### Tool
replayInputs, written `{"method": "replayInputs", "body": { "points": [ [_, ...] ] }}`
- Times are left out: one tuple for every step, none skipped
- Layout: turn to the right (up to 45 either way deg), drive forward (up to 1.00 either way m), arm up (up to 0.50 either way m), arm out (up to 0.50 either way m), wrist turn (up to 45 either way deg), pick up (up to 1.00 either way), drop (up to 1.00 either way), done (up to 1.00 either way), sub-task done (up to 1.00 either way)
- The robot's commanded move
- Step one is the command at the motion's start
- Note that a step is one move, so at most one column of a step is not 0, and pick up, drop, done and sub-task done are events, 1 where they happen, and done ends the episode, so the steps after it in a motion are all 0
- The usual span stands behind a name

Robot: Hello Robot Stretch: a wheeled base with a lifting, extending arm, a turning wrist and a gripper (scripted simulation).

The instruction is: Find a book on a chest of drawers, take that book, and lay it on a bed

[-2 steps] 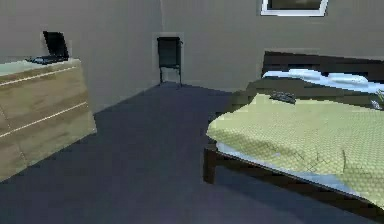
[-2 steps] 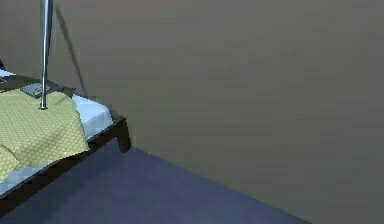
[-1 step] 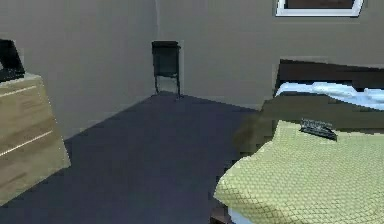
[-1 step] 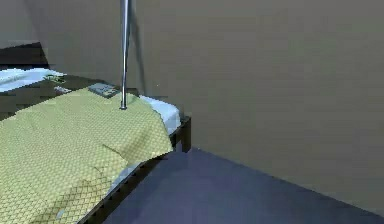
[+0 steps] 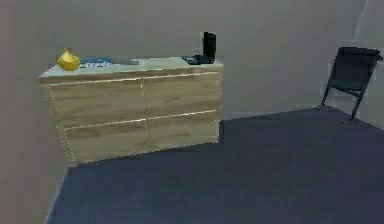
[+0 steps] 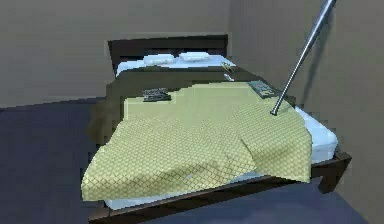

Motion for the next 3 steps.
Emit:
{"method": "replayInputs", "body": {
  "points": [
    [-21.0, 0.00, 0.00, 0.00, 0.0, 0.00, 0.00, 0.00, 0.00],
    [0.0, 1.00, 0.00, 0.00, 0.0, 0.00, 0.00, 0.00, 0.00],
    [-15.0, 0.00, 0.00, 0.00, 0.0, 0.00, 0.00, 0.00, 0.00]
  ]
}}
